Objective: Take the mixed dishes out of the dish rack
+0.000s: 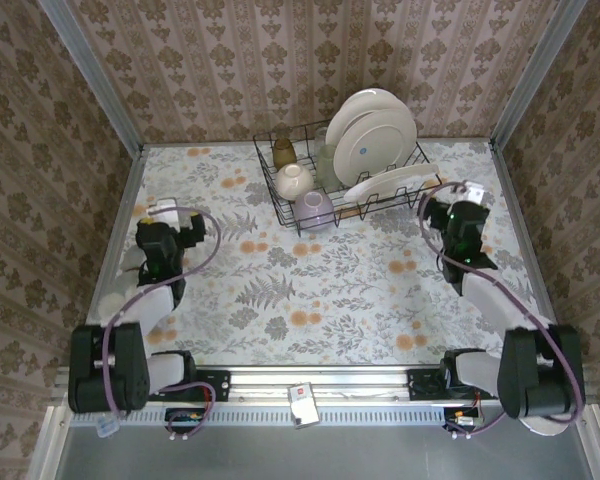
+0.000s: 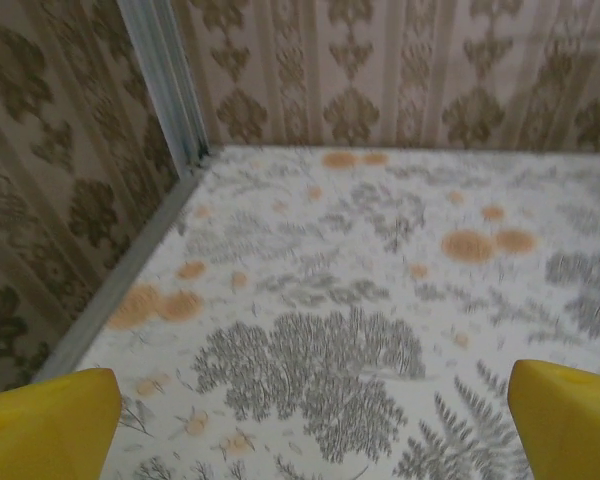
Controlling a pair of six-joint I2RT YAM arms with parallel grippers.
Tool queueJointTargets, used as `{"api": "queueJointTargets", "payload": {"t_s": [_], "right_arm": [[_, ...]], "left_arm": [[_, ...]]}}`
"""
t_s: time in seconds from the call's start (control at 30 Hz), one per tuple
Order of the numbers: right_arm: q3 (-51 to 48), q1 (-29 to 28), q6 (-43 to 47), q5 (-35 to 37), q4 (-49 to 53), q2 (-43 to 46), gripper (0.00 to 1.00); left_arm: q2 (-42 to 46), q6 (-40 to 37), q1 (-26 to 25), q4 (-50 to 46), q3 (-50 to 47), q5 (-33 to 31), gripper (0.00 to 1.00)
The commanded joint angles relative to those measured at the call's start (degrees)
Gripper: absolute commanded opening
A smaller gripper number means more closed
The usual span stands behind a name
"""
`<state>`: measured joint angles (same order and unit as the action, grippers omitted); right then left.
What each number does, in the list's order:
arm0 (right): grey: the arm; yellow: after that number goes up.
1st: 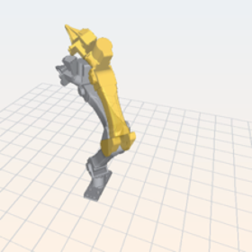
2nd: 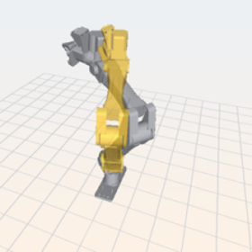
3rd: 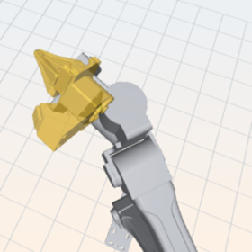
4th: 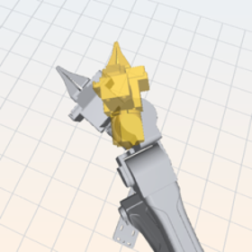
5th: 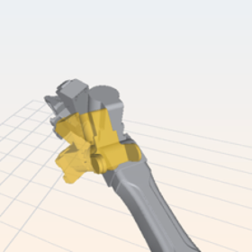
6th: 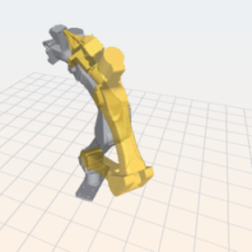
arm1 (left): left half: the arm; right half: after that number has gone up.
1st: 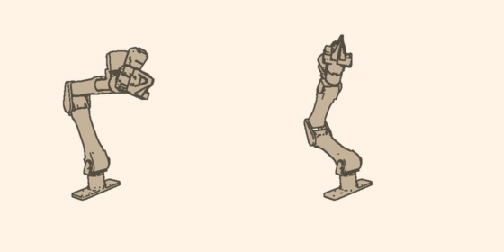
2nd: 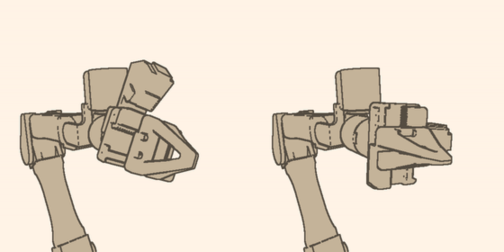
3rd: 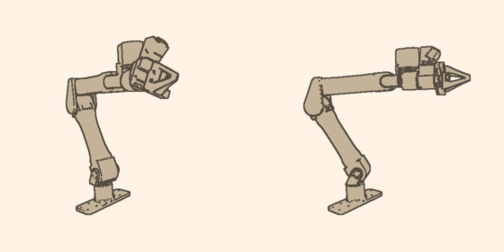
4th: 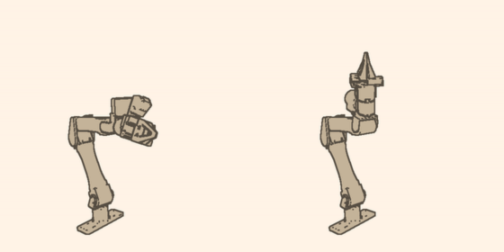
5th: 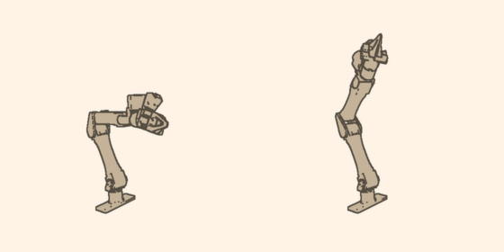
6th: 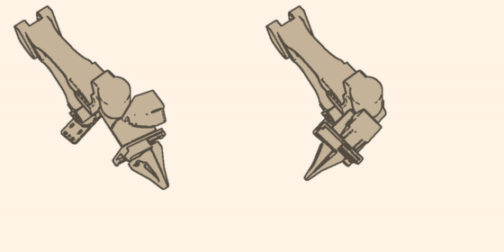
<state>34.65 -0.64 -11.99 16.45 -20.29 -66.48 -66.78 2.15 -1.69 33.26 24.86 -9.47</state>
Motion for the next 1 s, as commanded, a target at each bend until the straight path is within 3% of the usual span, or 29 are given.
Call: {"api": "queueJointTargets", "payload": {"t_s": [0.0,0.1,0.17,0.3,0.37,0.53,0.73,0.97], "right_arm": [[3.6,0.0,-10.3,3.7,14.2,3.7,1.0],[6.5,1.1,-30.9,9.4,24.0,5.5,1.0],[7.3,4.0,-34.9,2.1,25.2,6.3,1.0],[13.4,4.2,-46.1,-1.9,37.6,5.9,1.0],[15.0,3.2,-51.8,-4.2,42.6,5.6,1.0],[14.2,-6.7,-59.0,-3.5,43.0,6.6,0.98],[14.7,-17.9,-65.0,-3.8,38.3,1.5,0.82],[21.3,-28.9,-69.6,0.1,34.7,-9.4,0.79]], "left_arm": [[6.9,8.8,-1.2,-17.7,4.7,-8.0,1.0],[12.4,16.1,-0.7,-30.2,9.6,-9.1,1.0],[15.0,24.4,0.8,-38.1,12.9,-9.2,1.0],[18.2,31.2,6.5,-44.6,16.3,6.0,1.0],[17.4,30.4,6.3,-49.7,19.4,7.4,1.0],[13.6,25.8,2.5,-59.2,25.9,11.0,1.0],[7.7,23.1,-6.4,-62.3,29.2,12.1,1.0],[3.9,22.5,-8.1,-62.4,30.8,17.8,1.0]]}}
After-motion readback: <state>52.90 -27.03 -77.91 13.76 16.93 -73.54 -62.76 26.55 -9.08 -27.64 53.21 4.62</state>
